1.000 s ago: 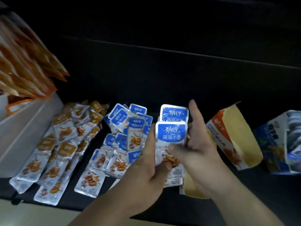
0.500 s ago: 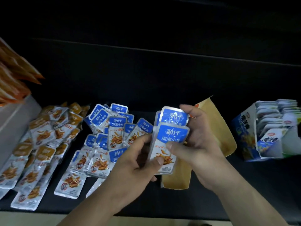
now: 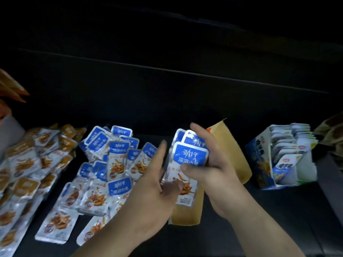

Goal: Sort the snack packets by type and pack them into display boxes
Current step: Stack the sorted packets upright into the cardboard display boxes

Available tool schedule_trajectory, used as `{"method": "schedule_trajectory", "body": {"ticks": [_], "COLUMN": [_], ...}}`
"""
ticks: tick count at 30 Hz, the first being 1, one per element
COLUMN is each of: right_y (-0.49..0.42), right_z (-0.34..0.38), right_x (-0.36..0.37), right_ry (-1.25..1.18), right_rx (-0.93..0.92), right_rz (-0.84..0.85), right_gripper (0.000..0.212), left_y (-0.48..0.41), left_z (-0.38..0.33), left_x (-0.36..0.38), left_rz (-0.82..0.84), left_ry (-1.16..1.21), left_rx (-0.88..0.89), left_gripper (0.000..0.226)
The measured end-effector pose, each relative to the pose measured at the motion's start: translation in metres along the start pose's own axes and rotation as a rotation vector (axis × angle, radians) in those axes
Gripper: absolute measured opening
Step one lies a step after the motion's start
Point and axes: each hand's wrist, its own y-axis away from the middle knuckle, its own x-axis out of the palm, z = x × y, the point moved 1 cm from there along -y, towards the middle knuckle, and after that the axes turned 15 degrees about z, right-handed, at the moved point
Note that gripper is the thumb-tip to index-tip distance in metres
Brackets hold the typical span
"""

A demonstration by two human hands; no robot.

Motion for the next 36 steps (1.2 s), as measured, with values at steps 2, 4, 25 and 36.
{"method": "schedule_trajectory", "body": {"ticks": [2,4,25,36], "right_y": [-0.004,-0.004,-0.002,0.002], "right_z": [0.002,0.003,-0.010,-0.006], "right_x": [-0.005,-0.009,-0.005,-0.001], "right_ry": [0.013,0.027,-0.299,-0.106], "right_rx": [0.048,0.097,0.050,0.027], "right_rz": [0.014,0.014,0.048,0.114], "right_gripper": [0.080,0.077,0.061,0.044], "left_y": [-0.005,-0.009,0.003,0.006], "left_z": [-0.008,-0.015,0.014,0.020], "left_x": [0.000,0.001,0.014,0.003], "left_rz": [0.015,0.042,-0.002,-0.037], "left_ry": [-0.013,-0.047,0.198,0.060], "left_rx": [0.008,0.024,-0.059,0.058], "left_gripper": [0.092,0.091,0.049,0.094]}}
